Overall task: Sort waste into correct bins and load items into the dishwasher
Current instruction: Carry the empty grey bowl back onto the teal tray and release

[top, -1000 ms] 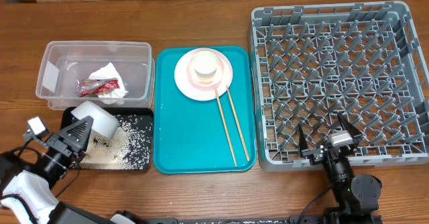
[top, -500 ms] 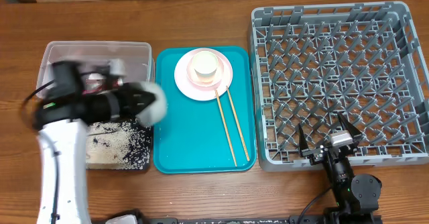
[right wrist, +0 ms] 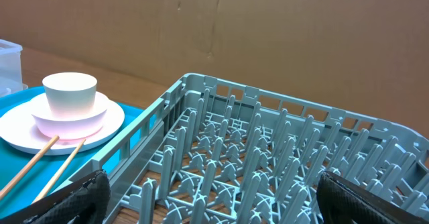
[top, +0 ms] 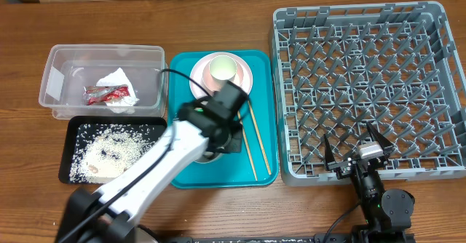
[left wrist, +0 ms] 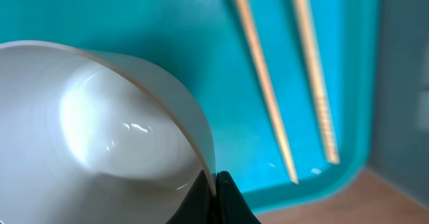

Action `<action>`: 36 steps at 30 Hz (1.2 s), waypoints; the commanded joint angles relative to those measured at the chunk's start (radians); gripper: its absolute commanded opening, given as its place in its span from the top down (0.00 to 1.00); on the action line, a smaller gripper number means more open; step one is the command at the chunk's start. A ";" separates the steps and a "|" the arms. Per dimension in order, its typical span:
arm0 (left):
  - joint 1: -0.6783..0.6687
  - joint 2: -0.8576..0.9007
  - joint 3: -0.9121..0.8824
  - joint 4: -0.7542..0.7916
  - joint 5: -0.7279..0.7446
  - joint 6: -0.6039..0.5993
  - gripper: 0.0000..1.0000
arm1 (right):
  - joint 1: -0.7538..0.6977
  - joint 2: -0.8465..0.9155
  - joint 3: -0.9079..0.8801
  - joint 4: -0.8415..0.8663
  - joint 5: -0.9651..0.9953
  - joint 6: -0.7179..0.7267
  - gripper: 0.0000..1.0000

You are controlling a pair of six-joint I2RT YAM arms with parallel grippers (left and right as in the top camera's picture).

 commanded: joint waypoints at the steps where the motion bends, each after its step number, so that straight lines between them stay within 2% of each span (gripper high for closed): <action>1: -0.021 0.080 0.006 0.011 -0.125 -0.060 0.96 | -0.003 -0.009 -0.010 0.003 -0.005 0.004 0.00; 7: -0.005 0.127 0.006 0.028 -0.125 -0.064 0.96 | -0.003 -0.009 -0.010 0.003 -0.005 0.004 0.00; 8: -0.002 0.125 0.006 0.027 -0.124 -0.064 0.93 | -0.003 -0.009 -0.010 0.003 -0.005 0.004 0.00; 10: 0.003 0.124 0.006 0.027 -0.124 -0.062 0.68 | -0.003 -0.009 -0.010 0.003 -0.005 0.004 0.00; 11: 0.005 0.124 0.006 0.027 -0.124 -0.060 0.49 | -0.003 -0.009 -0.010 0.003 -0.005 0.004 0.00; 12: 0.007 0.124 0.006 0.027 -0.124 -0.060 0.36 | -0.003 -0.009 -0.010 0.003 -0.005 0.004 0.00; 13: 0.007 0.124 0.006 0.027 -0.124 -0.060 0.28 | -0.003 -0.009 -0.010 0.003 -0.005 0.004 0.00; 17: 0.007 0.123 0.023 0.022 -0.093 -0.058 0.29 | -0.003 -0.009 -0.010 0.003 -0.005 0.004 0.00; 21: 0.009 0.108 0.128 -0.039 -0.087 0.009 0.30 | -0.003 -0.009 -0.010 0.003 -0.005 0.004 0.00; 26: 0.055 0.083 0.399 -0.218 -0.075 0.059 0.26 | -0.003 -0.009 -0.010 0.004 -0.005 0.004 0.00; 27: 0.092 0.073 0.501 -0.269 -0.042 0.079 0.24 | -0.003 -0.009 -0.010 0.003 -0.005 0.004 0.00; 30: 0.174 0.049 0.636 -0.333 -0.018 0.082 0.23 | -0.003 -0.009 -0.010 0.003 -0.005 0.004 0.00; 31: 0.208 0.038 0.663 -0.340 -0.020 0.082 0.22 | -0.003 -0.009 -0.010 0.003 -0.005 0.004 0.00; 33: 0.285 0.015 0.687 -0.341 -0.022 0.082 0.00 | -0.003 -0.009 -0.010 0.004 -0.007 0.005 0.00; 35: 0.363 0.001 0.687 -0.345 -0.032 0.082 0.00 | -0.003 -0.009 -0.010 0.006 -0.026 0.005 0.00; 36: 0.424 -0.001 0.687 -0.355 -0.035 0.082 0.00 | -0.003 -0.009 -0.010 0.008 -0.067 0.072 0.00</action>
